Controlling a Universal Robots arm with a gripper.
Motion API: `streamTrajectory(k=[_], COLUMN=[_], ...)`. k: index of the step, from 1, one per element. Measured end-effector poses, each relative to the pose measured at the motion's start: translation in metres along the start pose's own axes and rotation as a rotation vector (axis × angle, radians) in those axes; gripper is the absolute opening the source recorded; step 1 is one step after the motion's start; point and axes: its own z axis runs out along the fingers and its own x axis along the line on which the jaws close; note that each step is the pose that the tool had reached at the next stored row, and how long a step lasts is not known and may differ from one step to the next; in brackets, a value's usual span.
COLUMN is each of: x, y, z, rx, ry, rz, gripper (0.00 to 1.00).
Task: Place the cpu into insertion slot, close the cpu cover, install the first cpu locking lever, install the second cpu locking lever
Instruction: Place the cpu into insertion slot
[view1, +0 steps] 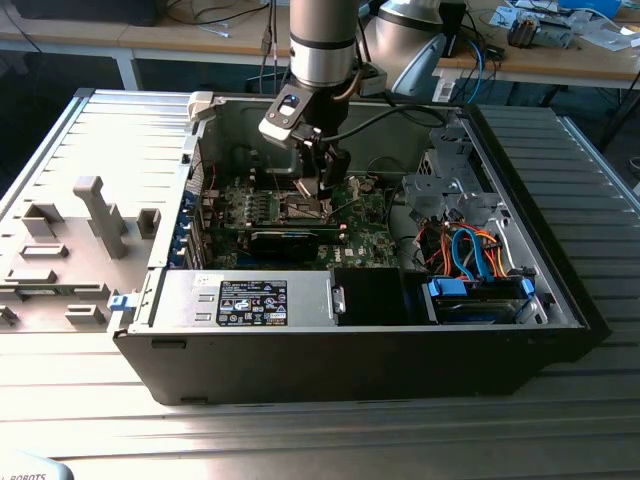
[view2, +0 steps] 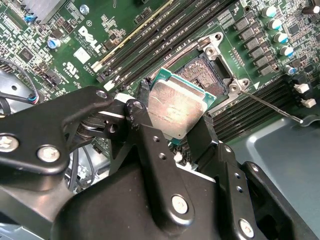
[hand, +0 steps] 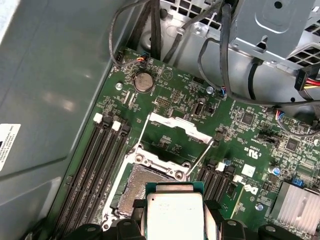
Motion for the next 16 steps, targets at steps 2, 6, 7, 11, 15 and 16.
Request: streamTrajectory(k=[2,6,7,11,15,16], x=[0.0,0.0,0.0,0.0,0.0001,0.0001], y=[0.0,0.0,0.0,0.0,0.0,0.0], z=[0.0002,0.0007,0.0008,0.001,0.0013,0.0013], rx=[0.0002,0.0009,0.001,0.0016,0.0022,0.0022], ry=[0.0,-0.0001,-0.0001,-0.0001,-0.0003,-0.0003], rz=[0.004,0.017,0.019,0.029,0.041,0.044], gripper=[0.55,0.55,0.55,0.55,0.55,0.55])
